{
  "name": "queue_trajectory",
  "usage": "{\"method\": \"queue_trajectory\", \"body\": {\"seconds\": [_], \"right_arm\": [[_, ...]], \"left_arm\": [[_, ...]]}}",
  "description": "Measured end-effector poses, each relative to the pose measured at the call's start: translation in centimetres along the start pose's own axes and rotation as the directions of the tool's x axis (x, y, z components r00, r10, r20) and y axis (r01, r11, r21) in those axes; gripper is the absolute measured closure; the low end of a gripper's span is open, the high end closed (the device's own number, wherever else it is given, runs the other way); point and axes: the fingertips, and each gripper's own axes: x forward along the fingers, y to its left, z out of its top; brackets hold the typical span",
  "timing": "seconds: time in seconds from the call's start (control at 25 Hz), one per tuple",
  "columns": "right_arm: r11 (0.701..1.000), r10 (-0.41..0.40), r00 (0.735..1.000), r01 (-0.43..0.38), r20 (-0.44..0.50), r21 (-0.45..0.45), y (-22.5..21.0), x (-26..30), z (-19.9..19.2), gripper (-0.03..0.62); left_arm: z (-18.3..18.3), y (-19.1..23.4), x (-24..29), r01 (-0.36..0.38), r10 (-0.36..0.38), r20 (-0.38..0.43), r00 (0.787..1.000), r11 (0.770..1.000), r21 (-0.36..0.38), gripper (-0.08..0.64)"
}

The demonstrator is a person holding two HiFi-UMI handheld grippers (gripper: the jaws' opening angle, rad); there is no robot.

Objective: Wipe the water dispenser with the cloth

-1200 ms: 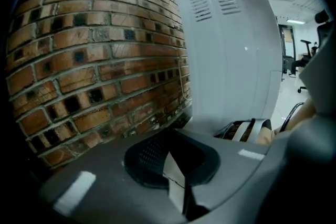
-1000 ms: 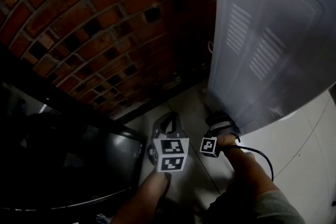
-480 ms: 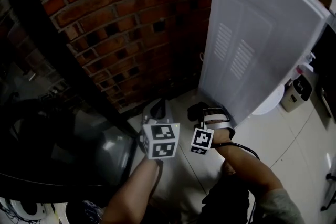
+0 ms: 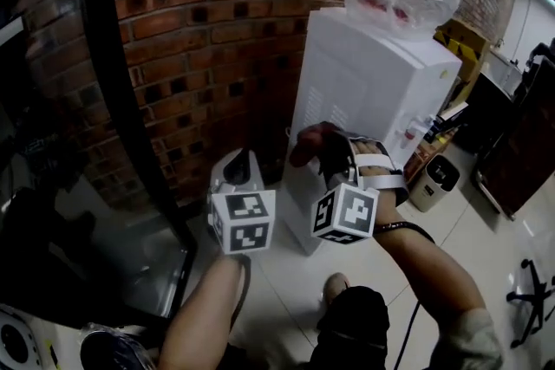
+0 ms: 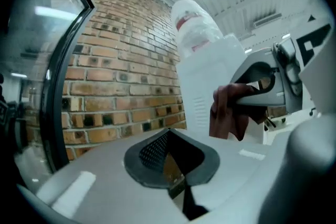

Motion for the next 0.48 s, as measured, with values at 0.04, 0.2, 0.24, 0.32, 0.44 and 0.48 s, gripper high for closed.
{"method": "queue_trajectory", "body": {"seconds": [0.04,0.2,0.24,0.32,0.44,0.48], "right_arm": [[0.999,-0.039,0.999,0.039,0.008,0.014,-2.5,-1.0,0.1,0.509],[0.979,-0.198,0.980,0.196,0.023,0.060,-11.5,-4.2,0.2,0.509],[0.970,-0.234,0.972,0.233,0.022,0.066,-13.4,-4.8,0.0,0.509],[0.953,-0.297,0.955,0.295,0.016,0.072,-16.3,-5.5,-0.3,0.509],[0.931,-0.361,0.933,0.360,0.004,0.054,-18.9,-5.7,-0.8,0.509],[0.927,-0.373,0.928,0.372,-0.001,0.047,-19.3,-5.6,-1.0,0.509]], "left_arm": [[1.6,-0.5,-0.5,0.009,-0.008,0.027,1.000,1.000,-0.025,0.560],[7.0,-3.5,-1.9,0.076,-0.073,0.113,0.991,0.997,-0.020,0.560],[8.0,-4.3,-2.2,0.093,-0.092,0.129,0.987,0.996,-0.006,0.560],[9.4,-5.7,-2.5,0.121,-0.122,0.155,0.980,0.993,0.014,0.560],[10.4,-6.4,-2.6,0.133,-0.131,0.173,0.976,0.991,0.002,0.560],[10.6,-6.3,-2.6,0.134,-0.130,0.176,0.976,0.991,-0.009,0.560]]}}
